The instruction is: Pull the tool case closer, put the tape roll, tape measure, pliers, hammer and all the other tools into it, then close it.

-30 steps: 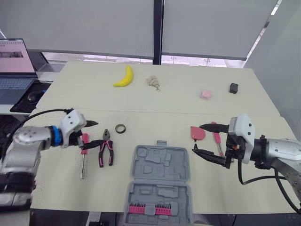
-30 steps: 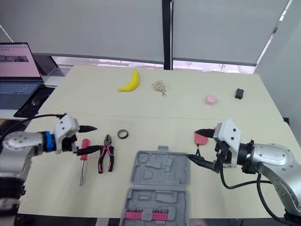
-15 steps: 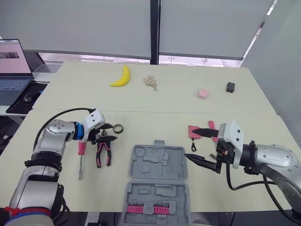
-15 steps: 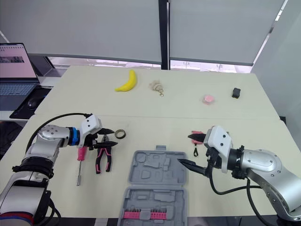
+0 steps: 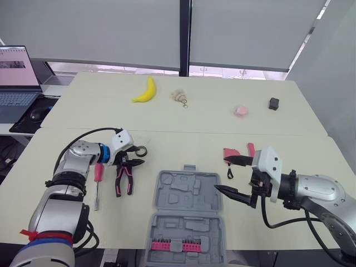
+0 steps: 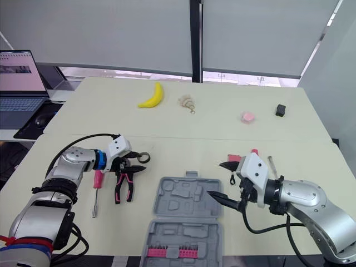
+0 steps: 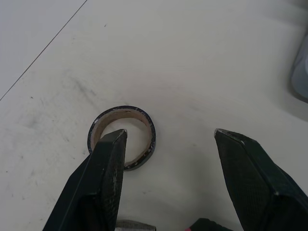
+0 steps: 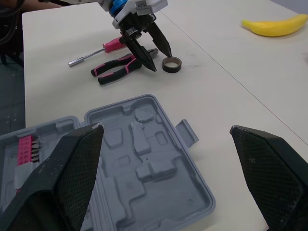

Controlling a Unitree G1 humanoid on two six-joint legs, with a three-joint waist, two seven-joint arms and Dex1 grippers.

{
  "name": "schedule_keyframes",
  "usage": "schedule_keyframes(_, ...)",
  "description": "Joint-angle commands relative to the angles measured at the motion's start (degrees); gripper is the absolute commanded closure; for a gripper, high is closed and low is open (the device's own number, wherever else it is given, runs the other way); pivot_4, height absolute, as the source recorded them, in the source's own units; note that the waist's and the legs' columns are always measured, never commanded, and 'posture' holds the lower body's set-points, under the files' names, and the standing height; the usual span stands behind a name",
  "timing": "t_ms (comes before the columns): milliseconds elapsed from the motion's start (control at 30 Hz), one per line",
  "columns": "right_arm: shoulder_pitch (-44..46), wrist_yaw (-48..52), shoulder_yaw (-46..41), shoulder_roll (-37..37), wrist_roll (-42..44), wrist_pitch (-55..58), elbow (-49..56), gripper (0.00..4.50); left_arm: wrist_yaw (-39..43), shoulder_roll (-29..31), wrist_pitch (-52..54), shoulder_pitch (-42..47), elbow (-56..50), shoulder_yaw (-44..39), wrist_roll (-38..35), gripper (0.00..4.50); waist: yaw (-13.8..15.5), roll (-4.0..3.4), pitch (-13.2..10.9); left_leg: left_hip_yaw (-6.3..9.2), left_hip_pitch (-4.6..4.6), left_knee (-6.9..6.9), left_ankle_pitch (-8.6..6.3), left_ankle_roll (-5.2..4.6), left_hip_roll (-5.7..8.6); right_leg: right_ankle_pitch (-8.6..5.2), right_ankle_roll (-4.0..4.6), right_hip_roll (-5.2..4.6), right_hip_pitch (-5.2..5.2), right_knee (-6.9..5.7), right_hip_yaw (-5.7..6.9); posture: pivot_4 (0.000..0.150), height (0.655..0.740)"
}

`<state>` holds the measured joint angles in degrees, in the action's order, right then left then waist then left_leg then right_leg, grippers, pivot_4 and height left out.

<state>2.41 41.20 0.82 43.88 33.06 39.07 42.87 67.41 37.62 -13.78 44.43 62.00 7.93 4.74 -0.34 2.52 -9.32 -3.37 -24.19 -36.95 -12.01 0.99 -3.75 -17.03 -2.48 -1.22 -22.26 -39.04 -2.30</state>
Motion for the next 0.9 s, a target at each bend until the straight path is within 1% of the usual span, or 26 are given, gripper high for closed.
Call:
schedule_keyframes(33, 0.3, 0.0, -0.4, -0.3, 0.3, -1.1, 1.7, 0.00, -1.3, -0.6, -1.5, 2.0, 1.0, 0.3, 1.2, 1.53, 0.0, 0.00, 0.0, -0.01, 0.00, 0.00, 0.00, 0.00, 0.00, 0.00, 0.00, 0.00, 0.00, 0.00, 0.00, 0.150, 0.7400)
schedule_keyframes(200, -0.2, -0.1, -0.3, -0.2, 0.2, -0.9, 2.1, 0.00, -3.0, -1.9, -2.2, 3.2, 1.7, 1.5, 3.3, 1.53, 0.1, 0.01, 0.0, 0.00, -0.02, -0.02, 0.00, 0.00, 0.01, 0.00, -0.01, -0.01, 0.00, 0.00, 0.00, 0.150, 0.7400)
schedule_keyframes(233, -0.4, -0.2, -0.3, -0.2, 0.3, -0.8, 2.2, 0.00, -3.3, -2.1, -2.4, 3.3, 1.8, 1.7, 3.7, 1.71, 0.1, 0.01, 0.0, 0.00, -0.03, -0.02, 0.00, 0.00, 0.01, 0.00, -0.01, -0.01, 0.00, 0.00, 0.00, 0.150, 0.7400)
schedule_keyframes(300, -0.5, -0.3, -0.4, -0.2, 0.3, -0.7, 2.4, 0.00, -3.5, -2.3, -2.6, 3.3, 2.0, 1.7, 3.9, 2.12, 0.1, 0.01, 0.0, 0.00, -0.03, -0.01, 0.00, 0.00, 0.01, 0.00, -0.01, -0.01, 0.00, 0.00, 0.00, 0.150, 0.7400)
schedule_keyframes(533, -1.4, -0.7, -1.0, -0.1, 0.6, -0.4, 3.1, 0.00, -4.9, -2.2, -2.5, 3.2, 2.3, 3.2, 6.7, 4.33, 0.0, 0.01, 0.0, 0.00, -0.01, -0.01, 0.00, 0.00, 0.01, 0.00, -0.01, 0.00, 0.00, 0.00, 0.00, 0.150, 0.7400)
schedule_keyframes(567, -1.4, -0.8, -1.1, -0.1, 0.6, -0.4, 3.2, 0.00, -5.2, -2.2, -2.5, 3.2, 2.4, 3.4, 7.0, 4.48, 0.0, 0.01, 0.0, 0.00, -0.01, -0.02, 0.00, 0.00, 0.01, 0.01, -0.01, 0.00, 0.01, 0.00, 0.00, 0.150, 0.7400)
schedule_keyframes(733, -2.0, -1.0, -1.3, -0.1, 0.7, -0.4, 3.7, 0.00, -6.6, -2.4, -2.5, 3.5, 2.5, 2.4, 6.2, 4.48, 0.0, 0.01, 0.0, 0.01, 0.00, -0.02, 0.00, 0.00, 0.01, 0.01, -0.01, 0.00, 0.01, -0.02, 0.00, 0.150, 0.7400)
schedule_keyframes(900, -2.6, -1.5, -1.4, -0.2, 1.1, -0.2, 4.3, 0.00, -1.0, -2.1, -0.2, 3.7, -0.8, -2.2, -0.3, 4.48, 0.0, 0.02, 0.0, 0.01, -0.03, -0.02, 0.00, 0.00, 0.01, 0.01, -0.01, 0.00, 0.00, -0.01, 0.00, 0.150, 0.7400)
